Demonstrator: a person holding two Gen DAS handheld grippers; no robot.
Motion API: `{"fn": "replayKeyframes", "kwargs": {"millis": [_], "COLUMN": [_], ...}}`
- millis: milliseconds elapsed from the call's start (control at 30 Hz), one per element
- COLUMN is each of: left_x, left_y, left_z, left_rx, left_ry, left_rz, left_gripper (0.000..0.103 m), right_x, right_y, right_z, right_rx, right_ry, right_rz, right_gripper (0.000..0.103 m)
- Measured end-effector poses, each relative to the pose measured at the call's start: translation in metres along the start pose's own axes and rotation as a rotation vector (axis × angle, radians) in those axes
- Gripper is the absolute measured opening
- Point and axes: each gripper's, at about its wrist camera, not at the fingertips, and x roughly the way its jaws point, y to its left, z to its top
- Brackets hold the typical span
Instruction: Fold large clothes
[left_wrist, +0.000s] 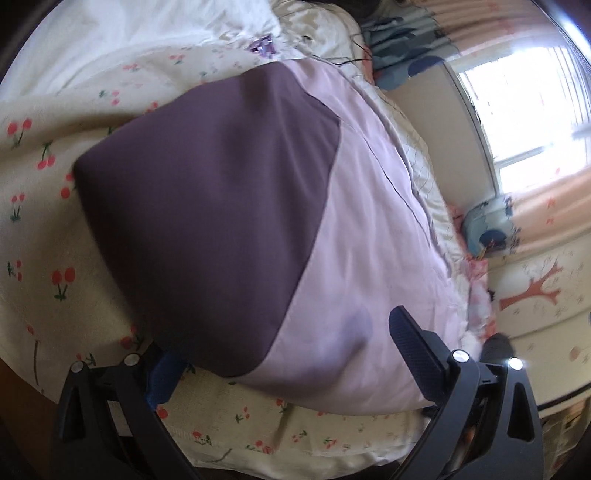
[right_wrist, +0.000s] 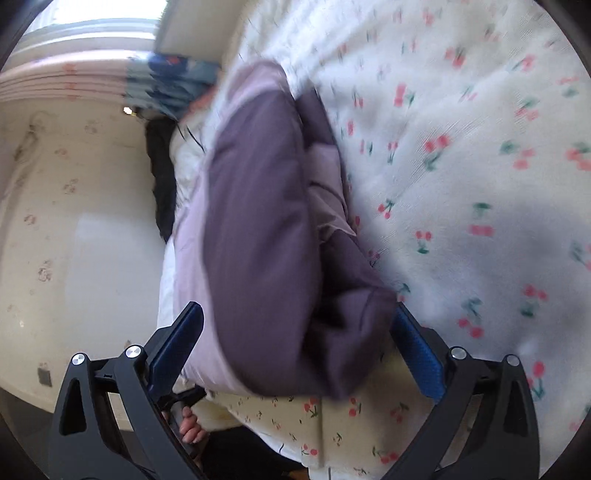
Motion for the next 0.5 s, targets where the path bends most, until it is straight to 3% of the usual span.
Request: {"fn": "replayKeyframes", "kwargs": {"millis": [100, 233, 267, 400, 500], "left_x": [0.004, 0.003, 0.002, -0.012, -0.031], "left_y": [-0.004, -0.011, -0.015, -0.032, -0.056], "left_z": [0.002, 0.005, 0.006, 0.003, -0.008], "left_rx": [0.032, 0.063, 0.078, 0.141, 0.229], "left_ry": [0.0, 0.005, 0.012, 0.022, 0.024], "left_rz": [0.03, 0.037, 0.03, 0.0, -0.045], "left_gripper": [0.087, 0.064, 0.058, 0.047, 0.045], "right_x": [0.004, -0.005, -0.01, -0.029, -0.058], "right_y": [0.007, 0.007, 0.009, 0.037, 0.059], "right_z": [0.003, 0.005, 0.005, -0.009, -0.029], "right_rx": [-0.051, -0.04, -0.05, -0.175, -0.252], "right_ry": [-0.031, -0.082, -0.088, -0.104, -0.144], "right_rz": [0.09, 0.159, 0.176, 0.167, 0.201], "right_gripper": [0.093, 0.045, 0.04, 0.033, 0.033]}}
